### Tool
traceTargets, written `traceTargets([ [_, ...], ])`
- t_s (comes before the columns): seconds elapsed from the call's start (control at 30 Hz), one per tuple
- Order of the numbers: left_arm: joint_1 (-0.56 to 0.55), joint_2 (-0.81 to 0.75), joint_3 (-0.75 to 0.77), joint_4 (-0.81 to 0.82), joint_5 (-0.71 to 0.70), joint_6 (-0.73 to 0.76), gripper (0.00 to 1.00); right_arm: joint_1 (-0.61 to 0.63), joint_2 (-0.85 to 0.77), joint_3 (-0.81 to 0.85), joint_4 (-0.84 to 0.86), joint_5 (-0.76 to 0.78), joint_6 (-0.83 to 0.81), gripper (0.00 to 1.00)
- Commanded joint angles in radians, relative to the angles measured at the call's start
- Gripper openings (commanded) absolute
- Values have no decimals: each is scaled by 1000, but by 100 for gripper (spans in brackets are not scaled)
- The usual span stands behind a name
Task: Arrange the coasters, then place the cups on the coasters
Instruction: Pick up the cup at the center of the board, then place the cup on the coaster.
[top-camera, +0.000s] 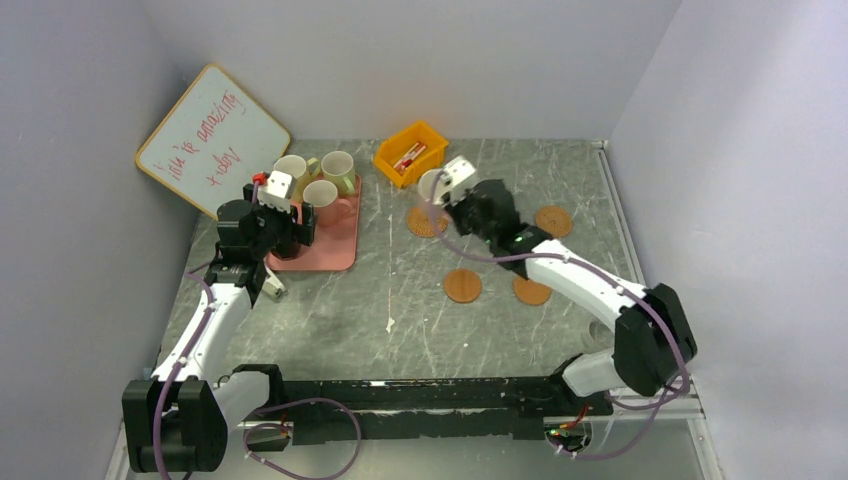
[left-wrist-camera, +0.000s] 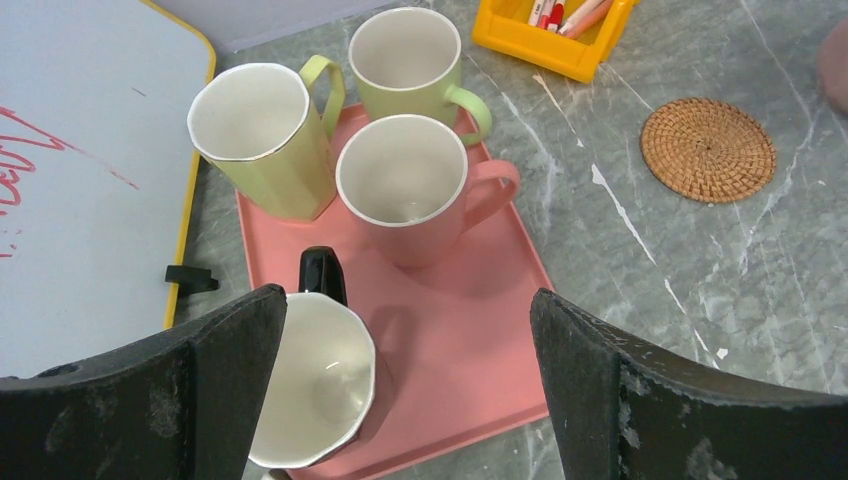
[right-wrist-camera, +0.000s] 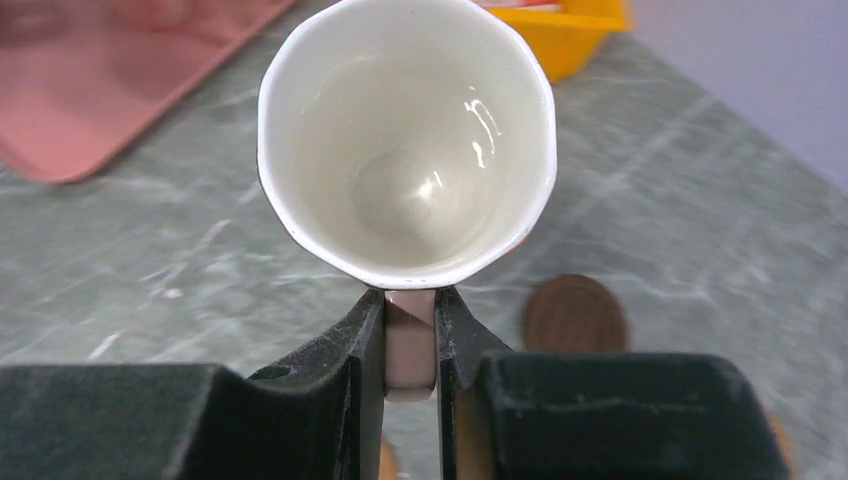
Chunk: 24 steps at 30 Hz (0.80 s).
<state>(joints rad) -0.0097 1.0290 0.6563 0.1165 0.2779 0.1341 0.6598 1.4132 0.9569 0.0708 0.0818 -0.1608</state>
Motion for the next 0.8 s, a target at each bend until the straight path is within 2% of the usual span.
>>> traceTargets([
  [0.0, 5, -23, -6, 45, 33, -11, 97, -193, -103, 110, -19, -86, -17, 0],
  [0.2, 5, -29, -7, 45, 34, -13, 97, -553, -101, 153, -103, -385, -17, 0],
  [0.4, 5, -24, -6, 46, 39, -15, 97, -817, -28, 162, -74, -450, -43, 0],
  [0.6, 5, -28, -9, 51, 36, -16, 97, -935, 27, 140, -13, -440, -69, 0],
  [0.77, 5, -24, -9, 52, 37, -17, 97, -955, 1, 89, 26, -464, -65, 0],
])
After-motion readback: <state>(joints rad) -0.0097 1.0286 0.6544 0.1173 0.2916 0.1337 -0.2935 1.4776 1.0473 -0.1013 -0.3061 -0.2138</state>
